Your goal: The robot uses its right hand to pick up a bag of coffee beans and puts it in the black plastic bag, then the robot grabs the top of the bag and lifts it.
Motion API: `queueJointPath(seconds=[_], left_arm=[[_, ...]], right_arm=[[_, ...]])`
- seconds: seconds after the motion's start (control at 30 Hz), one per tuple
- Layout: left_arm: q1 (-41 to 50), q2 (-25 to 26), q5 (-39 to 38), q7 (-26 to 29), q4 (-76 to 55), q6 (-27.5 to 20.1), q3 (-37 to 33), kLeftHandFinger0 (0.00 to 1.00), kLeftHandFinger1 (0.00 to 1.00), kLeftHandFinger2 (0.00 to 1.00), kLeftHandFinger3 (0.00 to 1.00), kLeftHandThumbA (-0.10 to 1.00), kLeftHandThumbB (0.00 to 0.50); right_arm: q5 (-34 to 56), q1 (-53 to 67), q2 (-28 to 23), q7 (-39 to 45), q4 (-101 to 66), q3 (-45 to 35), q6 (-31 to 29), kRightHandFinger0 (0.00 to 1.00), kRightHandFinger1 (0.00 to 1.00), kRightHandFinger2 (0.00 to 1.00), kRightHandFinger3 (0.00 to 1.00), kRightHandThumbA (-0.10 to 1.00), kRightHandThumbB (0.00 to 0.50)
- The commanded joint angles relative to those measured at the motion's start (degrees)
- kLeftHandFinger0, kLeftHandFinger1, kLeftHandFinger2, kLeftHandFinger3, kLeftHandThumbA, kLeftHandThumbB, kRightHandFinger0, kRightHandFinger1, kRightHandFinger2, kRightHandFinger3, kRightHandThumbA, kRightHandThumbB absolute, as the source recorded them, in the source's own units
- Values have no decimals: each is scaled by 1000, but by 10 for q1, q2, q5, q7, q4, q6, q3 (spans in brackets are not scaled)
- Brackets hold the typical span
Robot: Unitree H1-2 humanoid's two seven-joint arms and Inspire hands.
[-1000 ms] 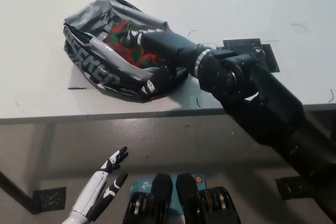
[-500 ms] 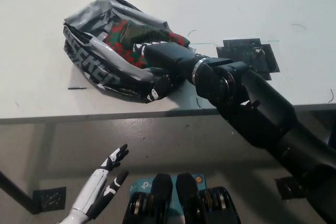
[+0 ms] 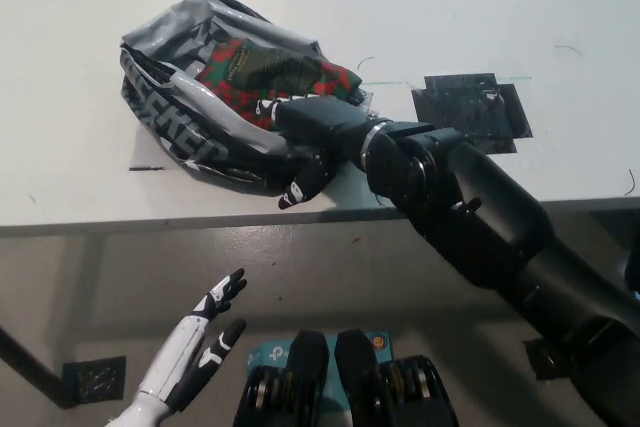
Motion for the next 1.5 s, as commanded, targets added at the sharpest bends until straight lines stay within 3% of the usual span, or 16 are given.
queueJointPath(seconds=[0.0, 0.07, 0.1, 0.13, 0.17, 0.2, 0.23, 0.27, 0.3, 0.37, 0.47, 0.53, 1.07, 1.3, 1.37, 1.47], left_arm=[[-11, 3, -6, -6, -13, -5, 1, 1000, 1000, 1000, 1000, 1000, 216], [-12, 4, -3, -6, -13, -6, 0, 1000, 1000, 1000, 1000, 1000, 208], [-12, 4, -3, -6, -13, -5, 0, 1000, 1000, 1000, 1000, 1000, 208], [-12, 4, -3, -6, -14, -5, 0, 1000, 1000, 1000, 1000, 1000, 207], [-13, 4, -2, -6, -15, -4, 0, 1000, 1000, 1000, 1000, 1000, 206], [-14, 4, -1, -6, -15, -5, 0, 1000, 1000, 1000, 1000, 1000, 206], [-16, 4, 1, -5, -13, -7, 0, 1000, 1000, 1000, 1000, 1000, 207], [-18, 5, 1, -5, -12, -7, 0, 1000, 1000, 1000, 1000, 1000, 208], [-19, 5, 1, -6, -11, -7, 0, 1000, 1000, 1000, 1000, 1000, 208], [-20, 6, 2, -6, -11, -7, -1, 1000, 1000, 1000, 1000, 1000, 206], [-22, 4, -1, -5, -8, -7, 0, 1000, 1000, 1000, 1000, 1000, 193], [-23, 5, -2, -5, -7, -8, 0, 1000, 1000, 1000, 1000, 997, 187], [-35, 3, -3, -9, -5, 6, -1, 1000, 1000, 1000, 1000, 734, 204], [-41, 3, 4, -5, -6, 10, -2, 1000, 1000, 1000, 1000, 683, 196], [-43, 3, 2, -6, -7, 11, -1, 1000, 1000, 1000, 1000, 657, 188], [-44, 3, 2, -6, -9, 13, -1, 1000, 1000, 1000, 1000, 640, 191]], right_arm=[[-7, -12, 5, -11, 10, -4, -34, 1000, 1000, 1000, 1000, 1000, 471], [-6, -15, 6, -9, 22, -9, -34, 958, 1000, 1000, 1000, 925, 472], [-9, -15, 7, -10, 22, -9, -32, 851, 1000, 1000, 1000, 916, 468], [-15, -16, 8, -14, 23, -7, -27, 708, 835, 951, 1000, 853, 452], [-27, -16, 11, -23, 24, -5, -15, 428, 574, 726, 1000, 711, 407], [-31, -16, 13, -35, 28, -6, -19, 159, 269, 370, 671, 486, 289], [-35, -14, 15, -60, 33, -11, -33, 32, 68, 193, 480, 264, 284], [-39, -13, 16, -76, 35, -14, -38, 1, 4, 132, 356, 21, 255], [-44, -13, 17, -86, 36, -16, -38, 1, 4, 132, 356, 21, 255], [-41, -12, 19, -101, 39, -24, -48, 0, 80, 286, 328, -95, 164], [-27, -15, 22, -97, 33, -43, -39, 0, 319, 681, 668, -100, 98], [-26, -15, 21, -94, 28, -49, -39, 0, 360, 717, 747, -100, 109], [-5, -30, 5, -38, -12, -86, -30, 35, 407, 704, 775, -40, 149], [-1, -65, -8, -4, -20, -96, -14, 49, 394, 635, 659, -11, 161], [-6, -89, -15, 11, -27, -97, -4, 3, 311, 554, 608, 7, 165], [-8, -115, -22, 22, -29, -97, -1, 0, 351, 664, 707, -15, 138]])
